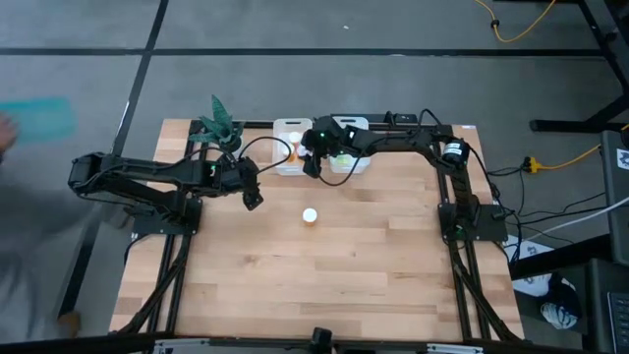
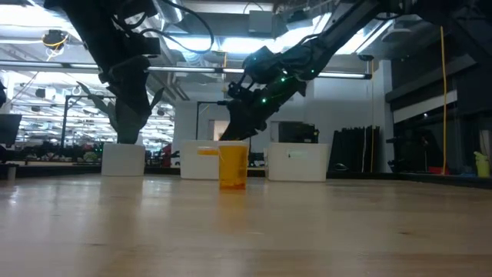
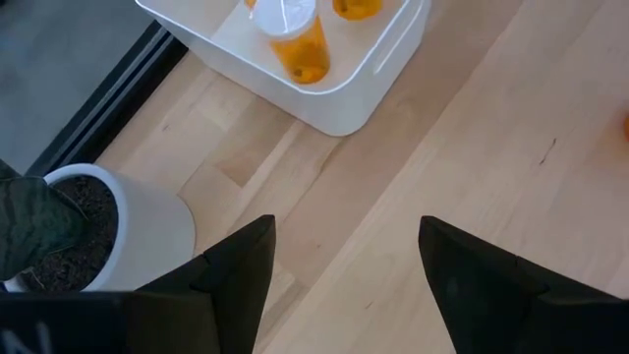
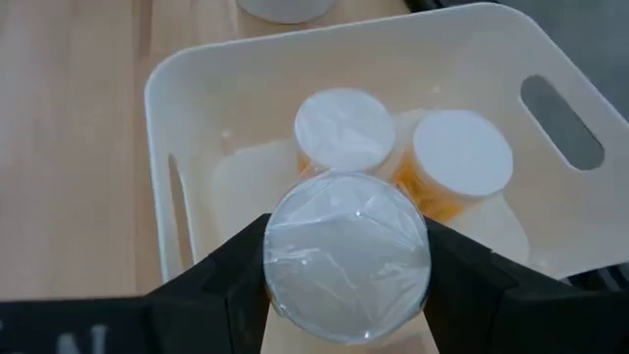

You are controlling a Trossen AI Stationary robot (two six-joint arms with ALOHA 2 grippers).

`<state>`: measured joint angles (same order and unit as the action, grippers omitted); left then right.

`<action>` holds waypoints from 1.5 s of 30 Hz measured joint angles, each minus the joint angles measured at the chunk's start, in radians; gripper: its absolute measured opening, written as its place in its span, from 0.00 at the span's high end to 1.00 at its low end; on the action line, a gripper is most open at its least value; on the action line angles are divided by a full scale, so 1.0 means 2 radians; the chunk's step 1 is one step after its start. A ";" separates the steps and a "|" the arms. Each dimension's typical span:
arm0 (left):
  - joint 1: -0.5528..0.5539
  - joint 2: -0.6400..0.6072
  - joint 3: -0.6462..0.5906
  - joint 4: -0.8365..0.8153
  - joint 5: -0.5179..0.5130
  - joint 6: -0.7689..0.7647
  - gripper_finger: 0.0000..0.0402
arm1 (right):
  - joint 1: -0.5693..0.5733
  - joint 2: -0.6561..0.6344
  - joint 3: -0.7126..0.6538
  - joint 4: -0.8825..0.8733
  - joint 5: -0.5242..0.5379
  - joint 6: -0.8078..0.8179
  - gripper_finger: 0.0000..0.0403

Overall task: Pick and place medicine bottles into bin by pill shape (circle, oval)
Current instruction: Put the large orange pill bottle into the left white bin

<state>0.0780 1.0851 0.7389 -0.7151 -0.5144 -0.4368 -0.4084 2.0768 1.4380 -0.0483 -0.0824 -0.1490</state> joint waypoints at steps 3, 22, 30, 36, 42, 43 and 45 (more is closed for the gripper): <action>0.000 0.000 0.000 0.000 0.000 0.000 0.39 | 0.000 0.000 0.000 0.003 0.000 0.007 0.47; 0.000 0.000 0.000 0.000 0.000 0.001 0.39 | 0.000 0.000 0.000 0.003 0.001 0.008 0.41; 0.000 0.000 0.000 0.000 0.000 0.001 0.39 | 0.000 -0.003 0.000 0.001 0.001 0.008 0.41; 0.000 0.000 0.000 0.000 0.000 0.001 0.39 | 0.001 -0.049 0.000 -0.019 0.000 0.036 0.41; 0.000 0.000 0.000 0.000 0.000 0.001 0.39 | 0.039 -0.110 0.000 -0.105 -0.058 0.041 0.41; 0.000 0.000 0.000 -0.001 -0.001 0.001 0.39 | 0.051 -0.116 0.000 -0.122 -0.066 0.033 0.41; 0.000 0.000 0.000 0.000 -0.001 0.002 0.39 | 0.076 -0.121 0.000 -0.152 -0.066 0.019 0.41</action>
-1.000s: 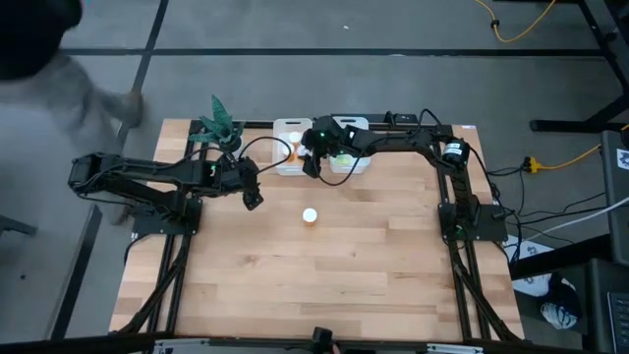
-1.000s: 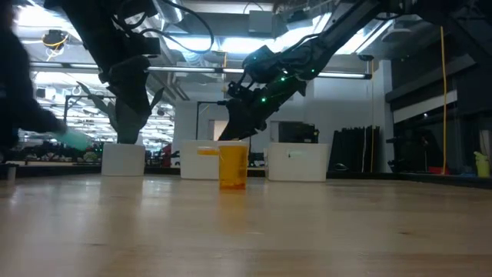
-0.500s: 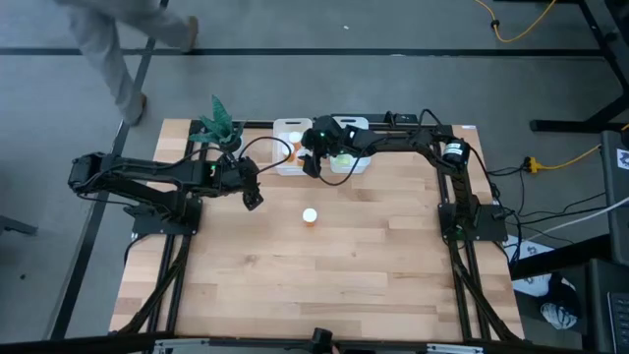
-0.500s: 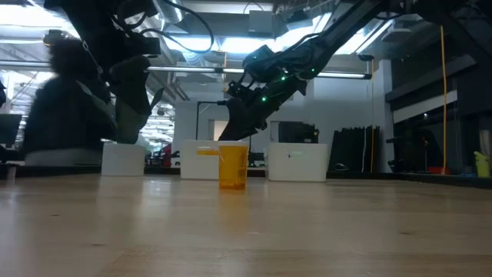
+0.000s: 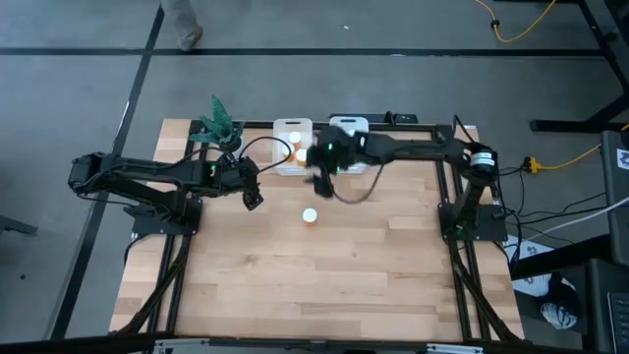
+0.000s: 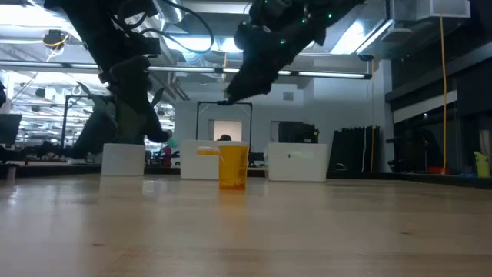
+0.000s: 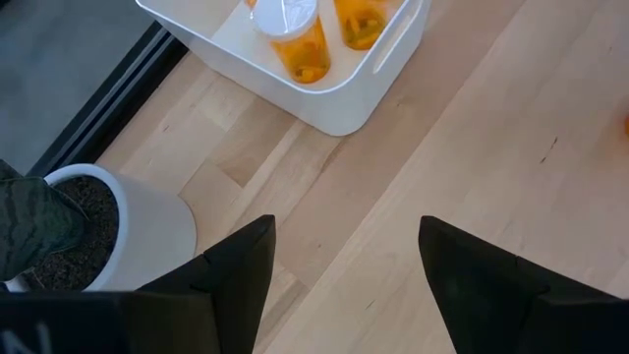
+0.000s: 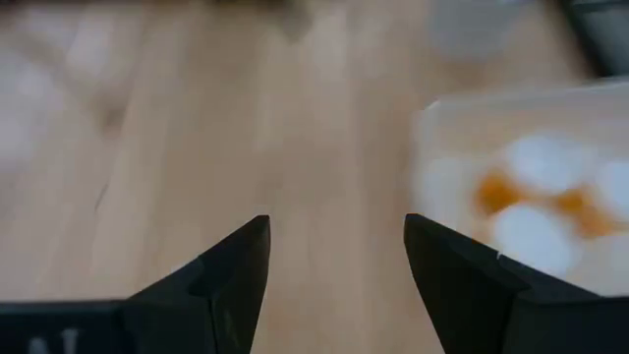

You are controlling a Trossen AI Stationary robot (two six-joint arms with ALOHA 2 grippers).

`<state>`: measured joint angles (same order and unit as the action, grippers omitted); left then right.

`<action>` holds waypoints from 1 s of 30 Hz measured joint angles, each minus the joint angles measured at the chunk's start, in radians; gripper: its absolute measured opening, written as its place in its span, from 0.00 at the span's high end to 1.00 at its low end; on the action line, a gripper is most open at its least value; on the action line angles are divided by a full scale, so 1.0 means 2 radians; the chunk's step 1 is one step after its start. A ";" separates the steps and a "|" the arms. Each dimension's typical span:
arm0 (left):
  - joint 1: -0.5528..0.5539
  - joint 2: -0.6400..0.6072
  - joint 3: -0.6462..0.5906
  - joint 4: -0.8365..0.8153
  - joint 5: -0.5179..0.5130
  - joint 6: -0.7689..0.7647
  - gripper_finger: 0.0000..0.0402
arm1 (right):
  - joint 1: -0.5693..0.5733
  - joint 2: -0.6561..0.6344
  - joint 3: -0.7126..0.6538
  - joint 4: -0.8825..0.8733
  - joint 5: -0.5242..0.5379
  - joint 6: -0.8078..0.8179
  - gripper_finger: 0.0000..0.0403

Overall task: Pick and place medicine bottles into bin by pill shape (circle, oval)
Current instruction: Put the large orange pill bottle into the left white bin

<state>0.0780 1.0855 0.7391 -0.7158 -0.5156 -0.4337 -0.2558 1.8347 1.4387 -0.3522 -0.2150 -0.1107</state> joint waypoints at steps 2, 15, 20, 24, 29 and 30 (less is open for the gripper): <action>0.000 0.000 0.000 0.000 0.000 0.000 0.39 | 0.025 0.000 -0.001 -0.036 0.001 -0.012 0.41; 0.000 0.000 0.000 0.000 0.000 0.000 0.39 | 0.129 0.001 -0.057 -0.080 0.078 0.003 0.41; 0.000 0.000 0.000 0.000 0.000 0.000 0.39 | 0.140 0.001 -0.074 -0.077 0.092 0.040 0.41; 0.000 0.000 0.000 0.000 0.000 0.000 0.39 | 0.143 0.001 -0.082 -0.074 0.116 0.055 0.41; 0.000 0.000 0.000 0.000 0.000 0.000 0.39 | 0.143 0.001 -0.084 -0.068 0.116 0.054 0.41; 0.000 0.000 0.000 0.000 0.000 0.000 0.39 | 0.143 0.001 -0.084 -0.069 0.116 0.054 0.41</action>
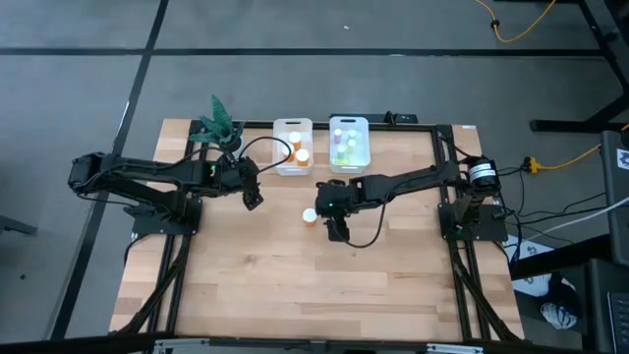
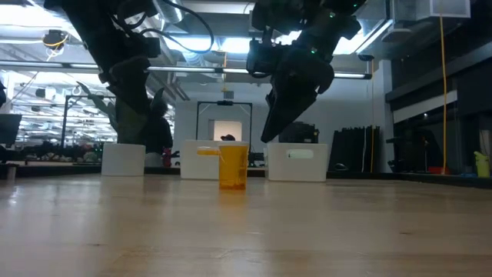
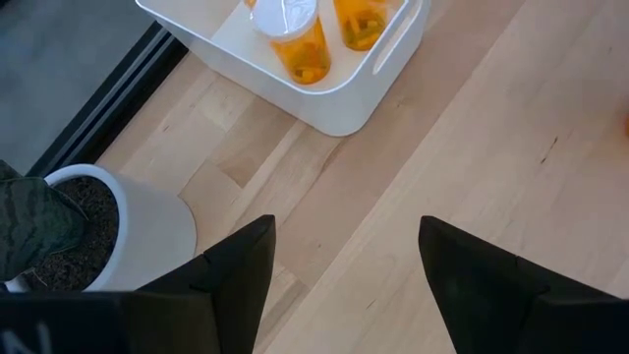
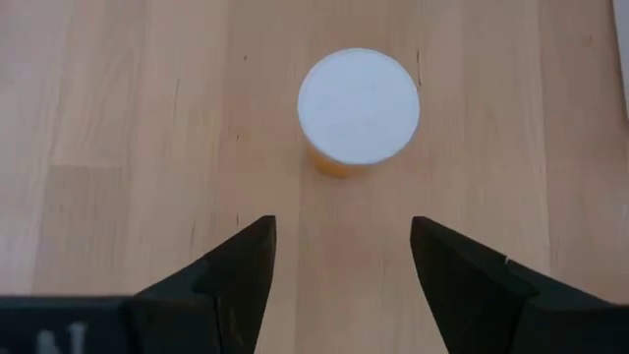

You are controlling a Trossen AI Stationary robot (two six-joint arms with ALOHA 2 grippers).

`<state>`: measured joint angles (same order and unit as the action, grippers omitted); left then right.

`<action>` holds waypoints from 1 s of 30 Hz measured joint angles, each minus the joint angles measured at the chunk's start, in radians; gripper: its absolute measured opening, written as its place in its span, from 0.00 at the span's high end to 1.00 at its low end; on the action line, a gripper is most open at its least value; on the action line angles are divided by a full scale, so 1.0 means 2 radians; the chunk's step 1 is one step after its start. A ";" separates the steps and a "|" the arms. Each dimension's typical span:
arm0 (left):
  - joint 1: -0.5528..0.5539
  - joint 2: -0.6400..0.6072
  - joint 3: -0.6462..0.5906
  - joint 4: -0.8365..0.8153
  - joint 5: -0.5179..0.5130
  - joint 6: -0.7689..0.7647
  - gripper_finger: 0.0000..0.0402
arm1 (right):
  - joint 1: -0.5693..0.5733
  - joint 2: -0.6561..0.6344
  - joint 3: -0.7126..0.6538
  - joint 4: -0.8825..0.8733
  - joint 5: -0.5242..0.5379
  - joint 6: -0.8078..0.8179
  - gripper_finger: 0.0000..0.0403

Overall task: Pick and place medicine bottles into bin by pill shape (circle, oval)
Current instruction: Put the large orange pill bottle into the left white bin

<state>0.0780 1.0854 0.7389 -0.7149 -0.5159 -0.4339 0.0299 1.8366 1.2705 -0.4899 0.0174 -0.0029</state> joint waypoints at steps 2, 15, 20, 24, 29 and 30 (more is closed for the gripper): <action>0.000 0.000 0.000 0.001 0.000 0.000 0.39 | 0.000 0.000 0.000 0.000 0.000 0.000 0.41; 0.000 0.000 0.000 0.006 0.000 0.000 0.39 | 0.000 0.001 0.000 0.004 0.000 -0.003 0.41; 0.000 0.000 0.000 0.007 0.000 0.000 0.39 | 0.000 0.001 0.000 0.003 -0.001 -0.003 0.41; 0.000 0.000 0.000 0.006 0.000 0.000 0.39 | 0.000 0.001 0.000 0.003 -0.001 -0.001 0.41; 0.000 0.000 0.000 0.007 0.000 0.000 0.39 | 0.000 0.001 0.000 0.004 0.000 -0.016 0.41; 0.000 0.000 0.000 0.007 0.000 0.000 0.39 | 0.000 0.001 0.000 0.005 0.000 -0.016 0.41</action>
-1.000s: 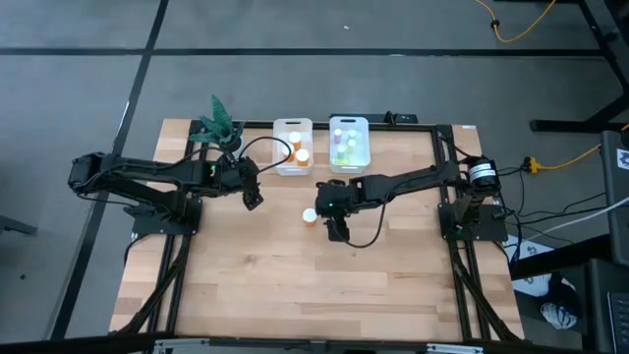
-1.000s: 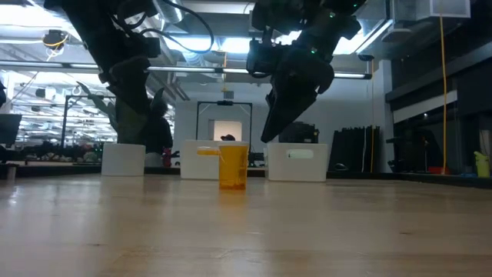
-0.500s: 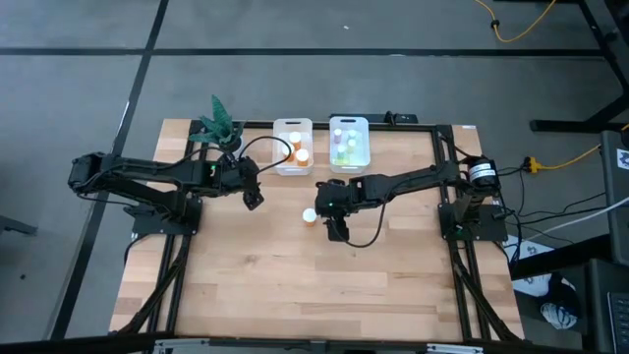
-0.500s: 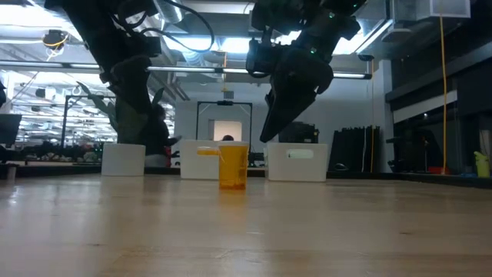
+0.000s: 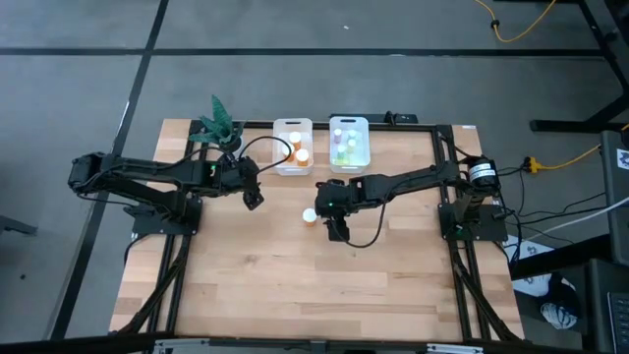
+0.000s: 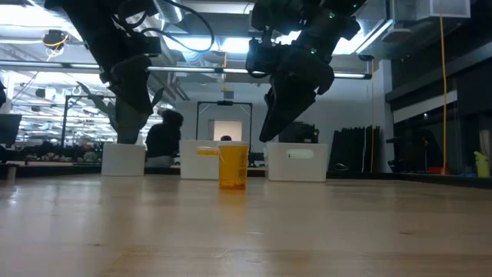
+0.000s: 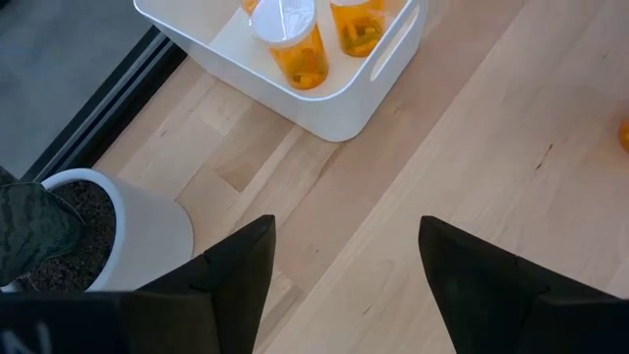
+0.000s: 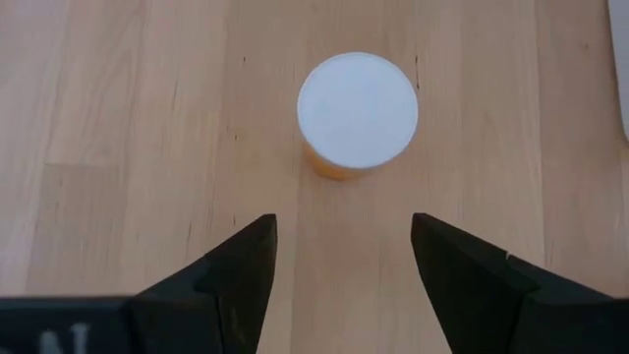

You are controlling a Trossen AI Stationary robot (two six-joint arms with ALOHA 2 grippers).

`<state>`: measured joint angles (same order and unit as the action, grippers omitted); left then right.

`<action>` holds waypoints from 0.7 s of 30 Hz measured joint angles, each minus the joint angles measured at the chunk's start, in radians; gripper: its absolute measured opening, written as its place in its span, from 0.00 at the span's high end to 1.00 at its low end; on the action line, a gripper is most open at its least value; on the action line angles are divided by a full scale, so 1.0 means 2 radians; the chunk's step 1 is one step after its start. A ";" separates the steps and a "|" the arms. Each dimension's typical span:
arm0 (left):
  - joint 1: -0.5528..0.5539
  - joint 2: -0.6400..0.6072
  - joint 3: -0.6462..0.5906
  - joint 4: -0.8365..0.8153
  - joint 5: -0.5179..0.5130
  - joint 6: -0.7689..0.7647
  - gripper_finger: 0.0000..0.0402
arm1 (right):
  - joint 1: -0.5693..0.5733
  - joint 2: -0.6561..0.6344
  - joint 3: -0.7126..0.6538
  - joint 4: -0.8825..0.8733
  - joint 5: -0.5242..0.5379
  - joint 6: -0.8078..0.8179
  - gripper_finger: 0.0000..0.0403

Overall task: Pick and place medicine bottles into bin by pill shape (circle, oval)
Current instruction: Put the large orange pill bottle into the left white bin

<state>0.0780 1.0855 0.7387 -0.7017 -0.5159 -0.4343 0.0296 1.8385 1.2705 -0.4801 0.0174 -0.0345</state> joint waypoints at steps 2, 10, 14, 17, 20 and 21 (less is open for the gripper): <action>0.000 0.000 0.000 0.000 0.000 0.000 0.39 | 0.000 0.000 0.000 0.000 0.000 0.001 0.41; 0.000 0.000 0.000 0.000 0.000 0.000 0.39 | 0.000 0.000 0.000 0.003 0.000 0.002 0.41; 0.000 0.000 0.000 0.000 0.000 0.000 0.39 | 0.000 0.000 0.000 0.004 -0.001 0.016 0.41; 0.000 0.000 0.000 0.000 0.000 0.000 0.39 | 0.000 0.000 0.000 0.001 -0.001 0.013 0.41; 0.000 0.000 0.000 0.000 0.000 0.000 0.39 | 0.000 0.000 0.000 0.002 -0.001 -0.011 0.41; 0.000 0.000 0.000 0.000 0.000 0.000 0.39 | 0.000 0.000 0.000 0.003 -0.001 -0.015 0.41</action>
<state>0.0784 1.0855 0.7388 -0.7017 -0.5160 -0.4343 0.0293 1.8385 1.2705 -0.4735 0.0151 -0.0651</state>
